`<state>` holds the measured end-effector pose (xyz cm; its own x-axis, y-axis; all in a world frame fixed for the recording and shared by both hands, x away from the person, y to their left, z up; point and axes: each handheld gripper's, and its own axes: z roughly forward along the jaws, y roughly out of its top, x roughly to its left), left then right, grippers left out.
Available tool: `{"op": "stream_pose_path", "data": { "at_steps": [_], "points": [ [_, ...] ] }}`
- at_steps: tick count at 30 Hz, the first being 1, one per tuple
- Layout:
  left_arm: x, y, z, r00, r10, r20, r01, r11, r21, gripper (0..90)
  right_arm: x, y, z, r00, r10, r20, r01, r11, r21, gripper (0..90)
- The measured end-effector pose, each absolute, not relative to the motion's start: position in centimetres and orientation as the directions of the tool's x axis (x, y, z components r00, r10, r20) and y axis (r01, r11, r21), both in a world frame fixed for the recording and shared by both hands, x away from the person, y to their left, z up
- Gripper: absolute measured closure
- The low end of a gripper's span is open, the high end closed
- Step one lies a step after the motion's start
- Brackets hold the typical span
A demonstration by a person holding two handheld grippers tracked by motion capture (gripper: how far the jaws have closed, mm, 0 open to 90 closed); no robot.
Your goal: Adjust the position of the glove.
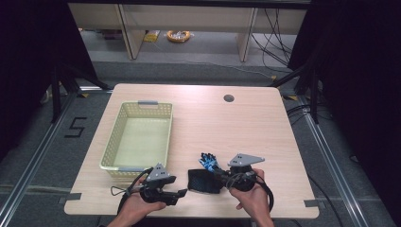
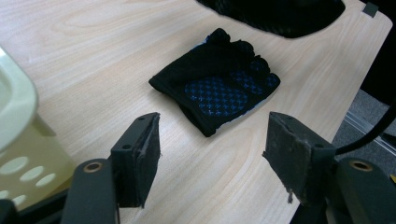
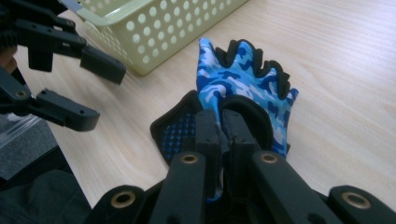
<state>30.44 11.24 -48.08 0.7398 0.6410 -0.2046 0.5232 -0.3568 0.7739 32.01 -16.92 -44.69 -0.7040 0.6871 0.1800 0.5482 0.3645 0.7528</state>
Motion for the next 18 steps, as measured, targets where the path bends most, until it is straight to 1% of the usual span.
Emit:
{"op": "stream_pose_path", "data": {
  "at_steps": [3,4,6,7,10,11,12,14,15,17,18],
  "points": [
    [30.2,11.2,-48.0,0.736,0.643,-0.214,0.527,-0.345,0.776,33.4,31.2,-16.6,-45.0,-0.686,0.702,0.191,0.565,0.349,0.748,86.2],
    [30.1,11.3,-48.0,0.743,0.636,-0.210,0.530,-0.366,0.765,33.4,31.2,-16.6,-45.0,-0.686,0.702,0.191,0.565,0.349,0.748,86.2],
    [29.7,11.1,-48.2,0.754,0.625,-0.199,0.510,-0.368,0.777,33.4,30.9,-15.7,-45.5,-0.684,0.703,0.196,0.565,0.339,0.753,85.9],
    [29.5,10.9,-48.2,0.743,0.635,-0.214,0.528,-0.358,0.770,33.5,31.0,-15.3,-45.7,-0.688,0.694,0.212,0.568,0.335,0.752,85.6],
    [29.3,10.8,-48.5,0.753,0.627,-0.202,0.520,-0.377,0.767,34.4,31.1,-14.5,-46.2,-0.680,0.702,0.211,0.583,0.344,0.736,85.2],
    [29.1,10.5,-48.7,0.755,0.619,-0.217,0.520,-0.363,0.773,34.4,31.3,-14.1,-46.6,-0.683,0.694,0.229,0.592,0.343,0.729,85.2],
    [28.9,10.4,-48.8,0.767,0.608,-0.206,0.517,-0.395,0.759,34.8,31.6,-13.4,-47.4,-0.684,0.685,0.251,0.609,0.347,0.714,84.6],
    [28.8,10.3,-48.9,0.766,0.608,-0.207,0.516,-0.390,0.763,35.1,31.7,-13.2,-47.7,-0.679,0.686,0.260,0.613,0.336,0.715,84.1],
    [28.8,10.1,-49.1,0.774,0.599,-0.204,0.513,-0.405,0.757,35.4,31.9,-12.9,-48.3,-0.673,0.683,0.283,0.635,0.338,0.695,81.0],
    [28.8,10.1,-49.1,0.779,0.596,-0.195,0.508,-0.417,0.753,35.5,31.9,-12.8,-48.5,-0.678,0.679,0.282,0.633,0.343,0.694,79.8],
    [28.7,9.8,-49.2,0.768,0.600,-0.223,0.525,-0.391,0.756,35.9,31.8,-12.6,-48.5,-0.685,0.671,0.284,0.631,0.351,0.692,74.7]
  ]
}}
